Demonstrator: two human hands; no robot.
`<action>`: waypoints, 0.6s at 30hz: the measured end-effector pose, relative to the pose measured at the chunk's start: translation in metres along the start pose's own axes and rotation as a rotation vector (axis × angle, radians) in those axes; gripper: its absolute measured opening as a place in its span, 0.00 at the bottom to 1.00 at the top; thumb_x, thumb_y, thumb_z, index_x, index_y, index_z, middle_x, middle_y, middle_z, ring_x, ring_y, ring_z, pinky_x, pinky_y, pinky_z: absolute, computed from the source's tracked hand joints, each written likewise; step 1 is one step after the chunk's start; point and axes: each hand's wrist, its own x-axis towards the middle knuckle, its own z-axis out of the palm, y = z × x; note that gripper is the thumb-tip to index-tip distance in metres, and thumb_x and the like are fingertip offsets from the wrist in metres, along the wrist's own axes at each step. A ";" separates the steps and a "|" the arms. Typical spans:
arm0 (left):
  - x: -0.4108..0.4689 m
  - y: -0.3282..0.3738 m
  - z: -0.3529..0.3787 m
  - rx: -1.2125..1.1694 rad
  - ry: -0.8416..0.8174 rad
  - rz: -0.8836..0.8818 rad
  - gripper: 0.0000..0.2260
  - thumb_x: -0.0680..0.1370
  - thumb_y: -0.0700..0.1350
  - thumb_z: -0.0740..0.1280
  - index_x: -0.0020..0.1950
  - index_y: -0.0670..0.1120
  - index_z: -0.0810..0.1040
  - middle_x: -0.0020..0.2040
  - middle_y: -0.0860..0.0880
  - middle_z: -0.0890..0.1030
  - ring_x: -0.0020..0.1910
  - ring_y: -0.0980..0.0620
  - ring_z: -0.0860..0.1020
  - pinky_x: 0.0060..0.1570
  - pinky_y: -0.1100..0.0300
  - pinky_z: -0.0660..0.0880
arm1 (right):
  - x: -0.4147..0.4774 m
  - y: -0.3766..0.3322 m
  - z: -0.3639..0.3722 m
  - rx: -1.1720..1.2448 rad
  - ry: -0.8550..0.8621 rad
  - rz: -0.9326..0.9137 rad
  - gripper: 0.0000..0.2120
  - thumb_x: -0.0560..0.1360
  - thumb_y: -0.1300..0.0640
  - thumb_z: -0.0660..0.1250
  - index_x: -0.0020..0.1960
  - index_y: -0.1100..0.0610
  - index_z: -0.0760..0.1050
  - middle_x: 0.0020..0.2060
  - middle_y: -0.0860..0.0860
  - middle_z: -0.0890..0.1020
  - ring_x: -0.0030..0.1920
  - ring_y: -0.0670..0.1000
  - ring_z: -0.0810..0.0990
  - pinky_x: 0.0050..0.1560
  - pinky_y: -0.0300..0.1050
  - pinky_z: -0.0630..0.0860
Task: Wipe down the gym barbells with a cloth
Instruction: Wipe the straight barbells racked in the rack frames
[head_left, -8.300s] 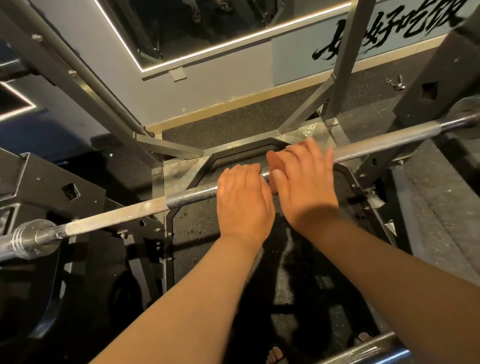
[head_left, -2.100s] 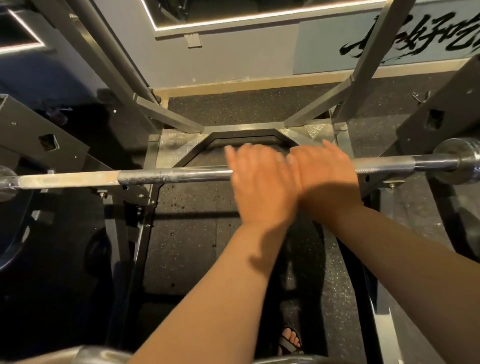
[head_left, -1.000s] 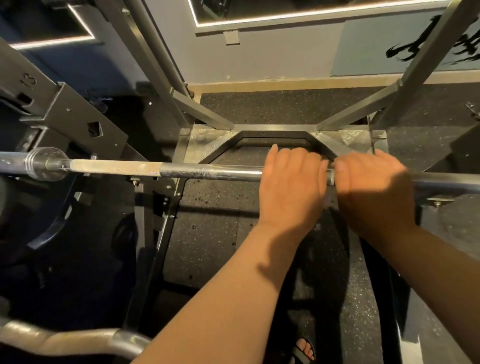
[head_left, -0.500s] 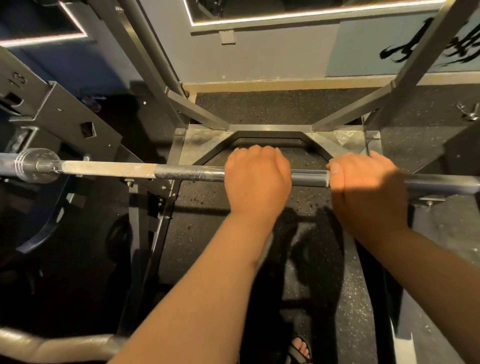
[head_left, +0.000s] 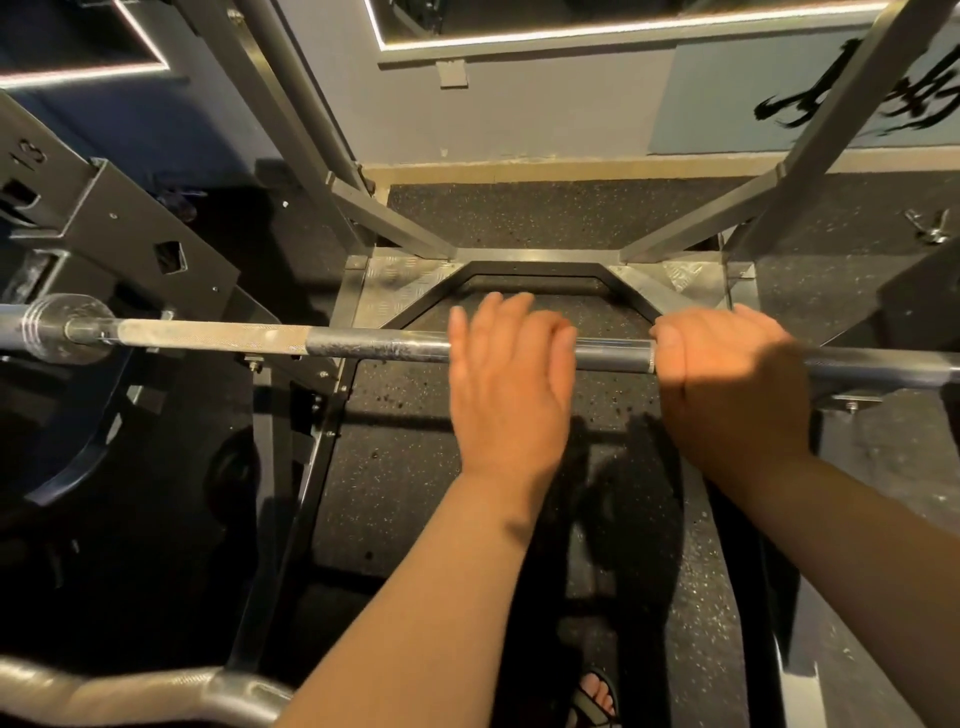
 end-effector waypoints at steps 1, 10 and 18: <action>0.000 0.000 0.001 -0.029 0.064 -0.084 0.15 0.86 0.51 0.56 0.58 0.48 0.80 0.67 0.48 0.77 0.74 0.46 0.68 0.80 0.43 0.50 | 0.000 0.001 0.001 -0.024 0.008 0.000 0.13 0.84 0.62 0.55 0.47 0.62 0.77 0.34 0.58 0.76 0.33 0.56 0.73 0.36 0.54 0.71; -0.013 0.042 0.018 -0.013 -0.100 0.075 0.17 0.85 0.48 0.53 0.70 0.48 0.73 0.71 0.49 0.74 0.78 0.46 0.61 0.81 0.50 0.44 | -0.005 0.000 0.004 -0.030 0.056 0.002 0.15 0.85 0.60 0.53 0.51 0.62 0.78 0.42 0.59 0.80 0.41 0.61 0.78 0.52 0.60 0.74; -0.007 0.042 0.024 -0.049 0.061 -0.110 0.15 0.84 0.46 0.55 0.64 0.42 0.77 0.63 0.45 0.77 0.72 0.42 0.69 0.79 0.42 0.50 | -0.002 -0.002 0.001 0.016 -0.037 0.100 0.16 0.86 0.58 0.50 0.47 0.59 0.74 0.38 0.55 0.74 0.37 0.58 0.72 0.41 0.56 0.70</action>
